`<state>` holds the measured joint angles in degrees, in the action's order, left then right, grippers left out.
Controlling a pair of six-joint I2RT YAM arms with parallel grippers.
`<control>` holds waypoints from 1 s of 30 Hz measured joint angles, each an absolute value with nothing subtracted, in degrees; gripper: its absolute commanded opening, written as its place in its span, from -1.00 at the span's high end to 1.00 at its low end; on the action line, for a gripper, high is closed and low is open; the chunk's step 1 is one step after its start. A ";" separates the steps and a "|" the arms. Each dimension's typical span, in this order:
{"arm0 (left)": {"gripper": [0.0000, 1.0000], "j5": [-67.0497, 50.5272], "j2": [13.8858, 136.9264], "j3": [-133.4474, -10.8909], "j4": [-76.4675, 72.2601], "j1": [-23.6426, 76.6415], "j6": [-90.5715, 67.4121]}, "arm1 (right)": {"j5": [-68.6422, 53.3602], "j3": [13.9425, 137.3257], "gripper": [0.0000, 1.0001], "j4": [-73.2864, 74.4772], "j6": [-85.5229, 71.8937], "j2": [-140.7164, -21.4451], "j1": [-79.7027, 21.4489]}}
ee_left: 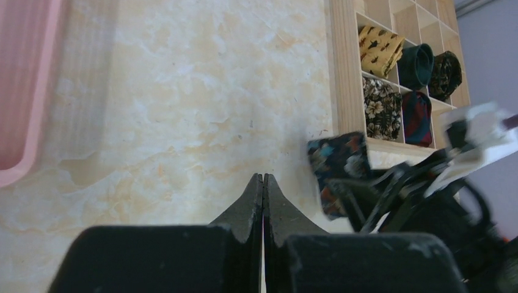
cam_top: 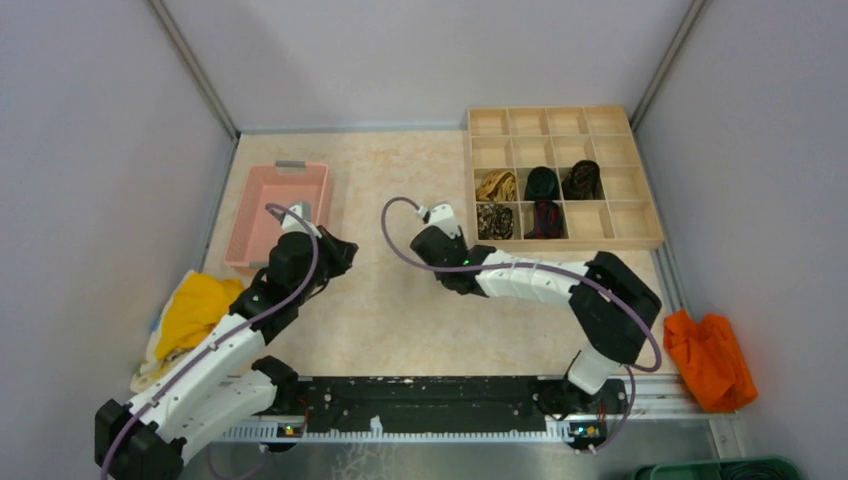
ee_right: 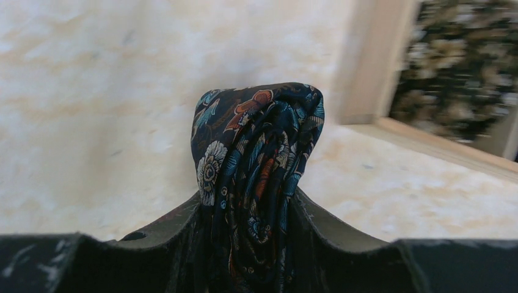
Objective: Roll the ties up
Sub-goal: Place the tie in the storage box.
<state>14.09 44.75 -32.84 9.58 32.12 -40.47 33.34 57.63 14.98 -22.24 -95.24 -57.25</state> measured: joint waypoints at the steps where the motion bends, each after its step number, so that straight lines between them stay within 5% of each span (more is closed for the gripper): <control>1: 1.00 13.56 45.69 -32.67 8.73 32.12 -40.47 | 33.95 57.63 1.00 15.75 -22.31 -94.08 -55.68; 9: 1.00 7.29 57.12 -32.51 -0.78 32.12 -40.47 | 33.32 62.74 1.00 17.78 -21.41 -89.36 -39.48; 20: 1.00 2.55 65.01 -33.26 -8.12 32.12 -39.29 | 28.77 84.62 1.00 19.99 -18.15 -100.03 -25.04; 30: 1.00 -1.69 65.12 -33.26 -10.61 32.12 -39.07 | 29.63 72.71 1.00 26.37 -20.84 -91.33 -8.78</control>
